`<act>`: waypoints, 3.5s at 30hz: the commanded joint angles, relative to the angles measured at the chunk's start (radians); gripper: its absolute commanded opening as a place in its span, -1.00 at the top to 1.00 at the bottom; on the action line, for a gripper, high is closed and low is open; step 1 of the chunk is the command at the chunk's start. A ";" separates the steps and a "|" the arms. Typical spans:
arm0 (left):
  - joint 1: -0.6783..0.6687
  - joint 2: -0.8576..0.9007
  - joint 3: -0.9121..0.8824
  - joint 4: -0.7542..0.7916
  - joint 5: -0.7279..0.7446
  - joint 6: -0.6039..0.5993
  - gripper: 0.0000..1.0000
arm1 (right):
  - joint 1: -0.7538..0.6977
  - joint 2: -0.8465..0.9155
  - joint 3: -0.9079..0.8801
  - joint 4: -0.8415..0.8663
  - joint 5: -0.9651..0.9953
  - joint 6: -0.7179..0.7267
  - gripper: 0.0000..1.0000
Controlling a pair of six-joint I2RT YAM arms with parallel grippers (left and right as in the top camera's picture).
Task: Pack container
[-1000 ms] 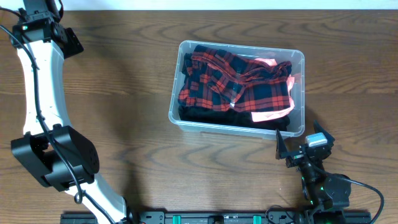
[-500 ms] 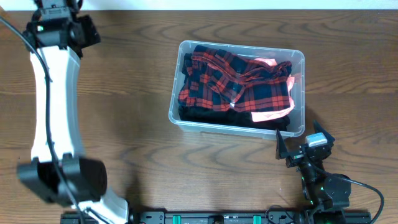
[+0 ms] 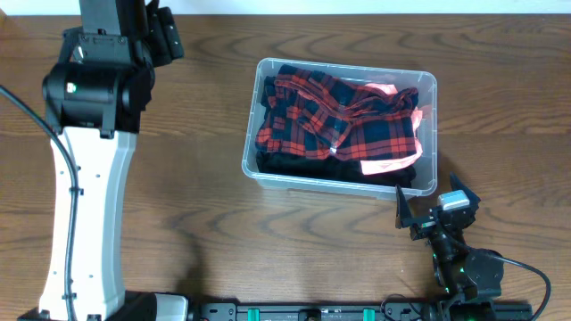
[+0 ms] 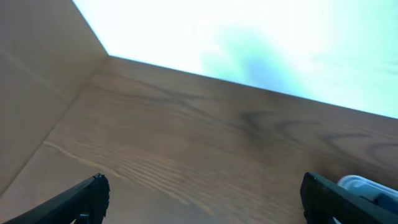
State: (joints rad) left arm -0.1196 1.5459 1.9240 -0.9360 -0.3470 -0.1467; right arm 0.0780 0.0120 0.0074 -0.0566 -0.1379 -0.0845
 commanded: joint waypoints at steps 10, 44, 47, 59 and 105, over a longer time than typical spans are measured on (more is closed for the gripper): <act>-0.022 -0.128 -0.095 -0.002 -0.013 -0.001 -0.96 | -0.010 -0.006 -0.002 -0.005 0.006 -0.010 -0.99; -0.022 -0.882 -1.514 0.738 0.316 -0.002 -0.96 | -0.010 -0.006 -0.002 -0.005 0.006 -0.010 -0.98; -0.022 -0.923 -1.604 0.824 0.354 -0.002 -0.96 | -0.010 -0.006 -0.002 -0.005 0.006 -0.010 -0.98; -0.022 -1.053 -1.833 0.985 0.367 -0.016 -0.96 | -0.010 -0.006 -0.002 -0.005 0.006 -0.010 -0.99; -0.021 -1.461 -1.920 0.865 0.362 -0.011 -0.96 | -0.010 -0.006 -0.002 -0.005 0.006 -0.010 -0.98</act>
State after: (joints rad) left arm -0.1402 0.1104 0.0166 -0.0242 0.0273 -0.1600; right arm 0.0780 0.0120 0.0074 -0.0574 -0.1375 -0.0845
